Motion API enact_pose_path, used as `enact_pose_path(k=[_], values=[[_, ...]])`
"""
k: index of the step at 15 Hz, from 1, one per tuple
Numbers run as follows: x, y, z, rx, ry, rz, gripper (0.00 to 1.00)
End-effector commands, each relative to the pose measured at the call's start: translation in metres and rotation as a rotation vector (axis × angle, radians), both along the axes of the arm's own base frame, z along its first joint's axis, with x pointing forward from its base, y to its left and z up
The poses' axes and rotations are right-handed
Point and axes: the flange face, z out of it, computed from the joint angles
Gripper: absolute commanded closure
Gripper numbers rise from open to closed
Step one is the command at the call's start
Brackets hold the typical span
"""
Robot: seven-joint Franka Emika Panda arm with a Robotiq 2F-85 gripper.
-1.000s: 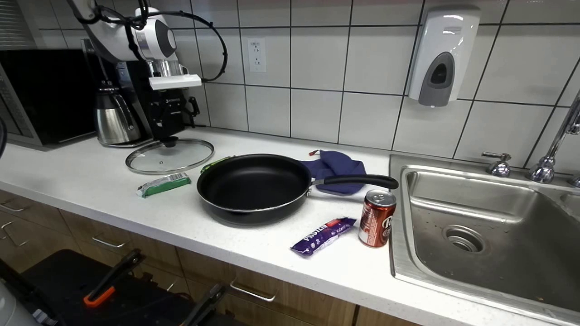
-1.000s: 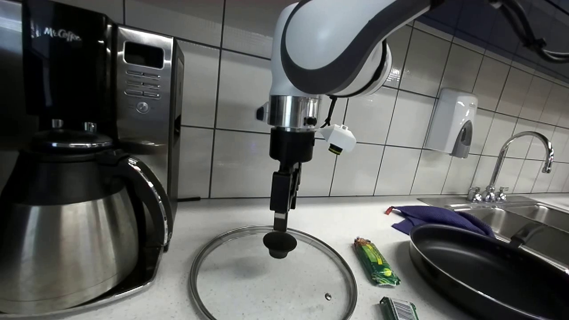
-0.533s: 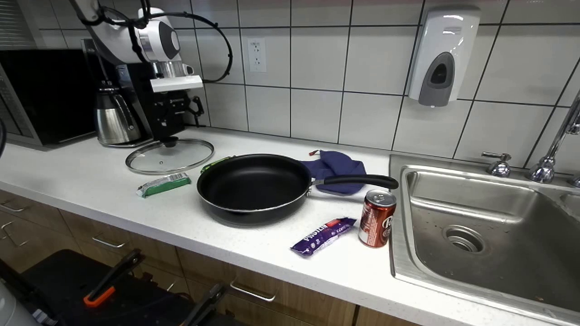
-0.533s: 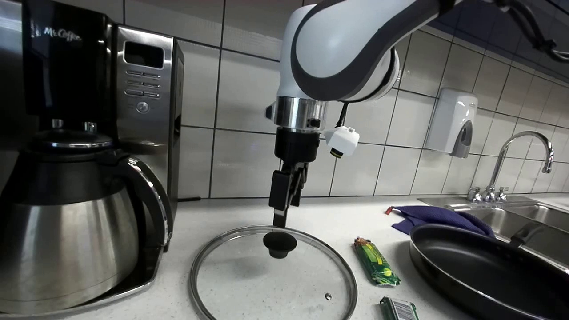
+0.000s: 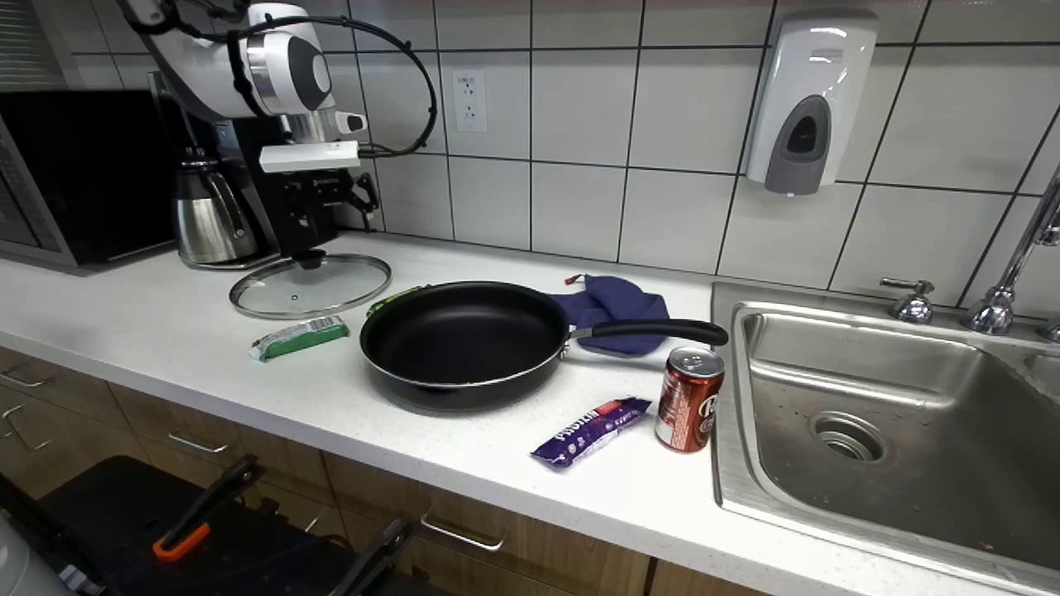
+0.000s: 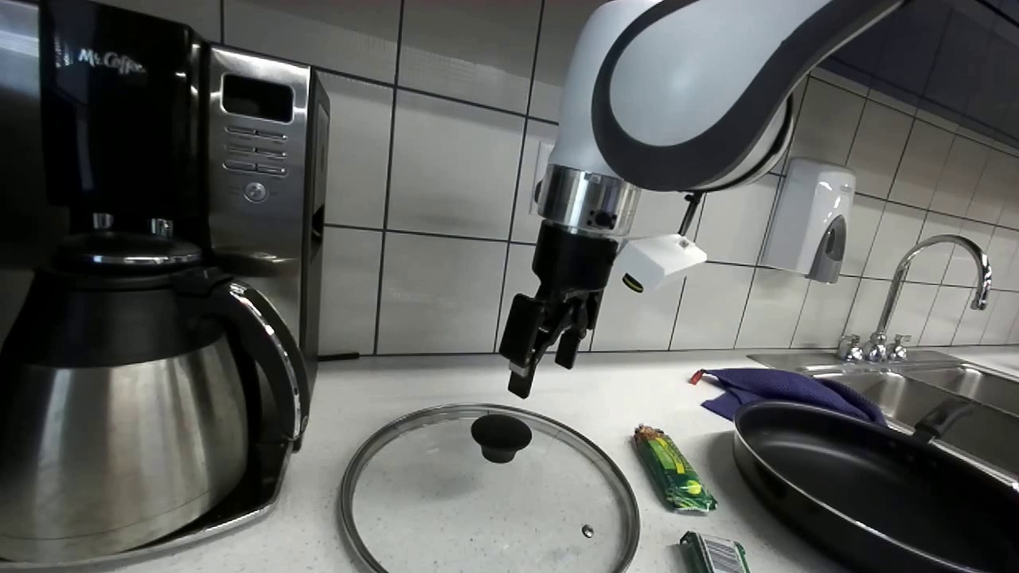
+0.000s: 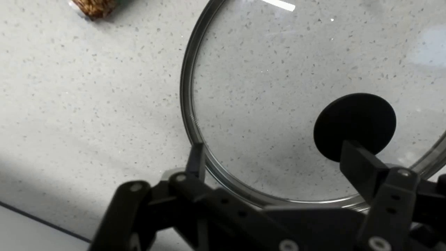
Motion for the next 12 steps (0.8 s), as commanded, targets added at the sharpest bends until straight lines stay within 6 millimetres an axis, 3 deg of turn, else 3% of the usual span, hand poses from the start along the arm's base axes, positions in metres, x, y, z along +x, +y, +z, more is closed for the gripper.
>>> enact_pose_path(k=[1, 6, 12], values=[[-0.024, -0.027, 0.021, 0.016, -0.064, -0.173, 0.0], [-0.043, -0.071, 0.014, 0.009, 0.014, -0.357, 0.0], [-0.066, -0.099, 0.001, 0.062, 0.058, -0.428, 0.0]])
